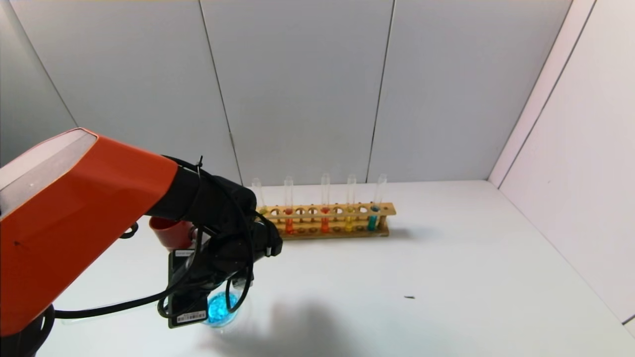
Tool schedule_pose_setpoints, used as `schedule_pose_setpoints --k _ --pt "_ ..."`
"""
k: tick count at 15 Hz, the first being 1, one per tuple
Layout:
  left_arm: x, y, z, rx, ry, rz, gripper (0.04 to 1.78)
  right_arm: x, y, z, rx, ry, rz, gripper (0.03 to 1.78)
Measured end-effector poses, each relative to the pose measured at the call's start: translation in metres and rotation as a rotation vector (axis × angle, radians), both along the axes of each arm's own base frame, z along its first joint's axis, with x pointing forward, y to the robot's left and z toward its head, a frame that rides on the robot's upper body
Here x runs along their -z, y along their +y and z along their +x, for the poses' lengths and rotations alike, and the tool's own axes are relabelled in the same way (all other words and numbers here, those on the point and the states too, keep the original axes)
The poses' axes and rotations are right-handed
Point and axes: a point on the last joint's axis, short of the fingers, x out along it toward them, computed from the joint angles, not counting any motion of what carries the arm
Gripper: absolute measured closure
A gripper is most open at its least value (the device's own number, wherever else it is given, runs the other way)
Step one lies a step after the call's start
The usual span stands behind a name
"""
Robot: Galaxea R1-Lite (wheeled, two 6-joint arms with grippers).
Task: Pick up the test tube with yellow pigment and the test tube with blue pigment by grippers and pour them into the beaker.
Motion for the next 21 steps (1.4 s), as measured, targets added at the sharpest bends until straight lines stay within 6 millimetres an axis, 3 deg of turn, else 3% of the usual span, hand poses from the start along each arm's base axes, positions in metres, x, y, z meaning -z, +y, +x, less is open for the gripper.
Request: schedule_pose_setpoints --k 9,21 --pt "0.0072 -0.0071 0.0019 0.014 0.091 0.062 1.48 0.0 0.0 0.0 0.0 0.0 0.0 0.11" --pt "0.0009 -0.0116 0.0017 -0.041 0.018 0.024 1.48 0.0 0.0 0.0 0.0 0.0 0.0 0.11"
